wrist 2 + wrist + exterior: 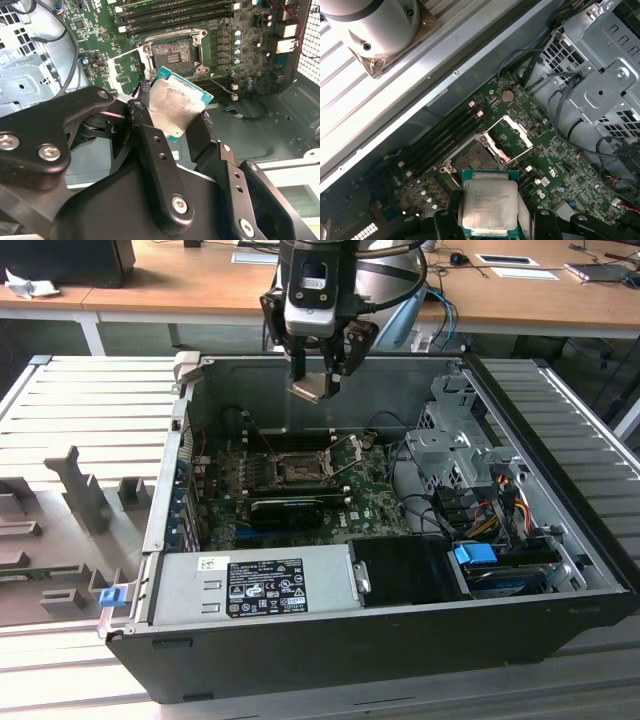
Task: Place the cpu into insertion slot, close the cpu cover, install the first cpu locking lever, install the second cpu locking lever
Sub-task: 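Place the cpu into insertion slot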
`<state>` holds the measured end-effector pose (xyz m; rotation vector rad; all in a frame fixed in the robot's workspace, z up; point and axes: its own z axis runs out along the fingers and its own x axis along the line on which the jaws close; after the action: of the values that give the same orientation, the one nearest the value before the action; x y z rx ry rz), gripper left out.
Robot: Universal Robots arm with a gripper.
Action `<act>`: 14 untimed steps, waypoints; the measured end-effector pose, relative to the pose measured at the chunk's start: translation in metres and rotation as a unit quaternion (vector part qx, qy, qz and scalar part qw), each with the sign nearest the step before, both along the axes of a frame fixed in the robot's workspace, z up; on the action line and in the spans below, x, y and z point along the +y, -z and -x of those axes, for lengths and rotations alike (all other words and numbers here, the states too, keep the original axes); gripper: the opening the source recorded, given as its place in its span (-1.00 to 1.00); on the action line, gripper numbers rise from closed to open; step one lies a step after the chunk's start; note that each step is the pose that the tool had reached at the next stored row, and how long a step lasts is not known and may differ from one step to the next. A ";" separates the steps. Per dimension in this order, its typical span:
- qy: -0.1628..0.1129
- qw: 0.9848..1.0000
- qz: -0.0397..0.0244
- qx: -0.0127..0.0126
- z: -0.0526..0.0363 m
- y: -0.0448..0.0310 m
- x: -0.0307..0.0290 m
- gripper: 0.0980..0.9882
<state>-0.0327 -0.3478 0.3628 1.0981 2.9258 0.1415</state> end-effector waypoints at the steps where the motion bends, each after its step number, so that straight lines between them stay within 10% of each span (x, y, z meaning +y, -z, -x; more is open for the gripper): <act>1: 0.003 1.000 0.000 0.000 0.0000 0.0000 0.0000 -0.03; 14: 0.035 0.999 0.000 0.000 0.0000 0.0014 0.0000 -0.03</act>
<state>-0.0327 -0.3478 0.3614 1.1985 2.8828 0.1405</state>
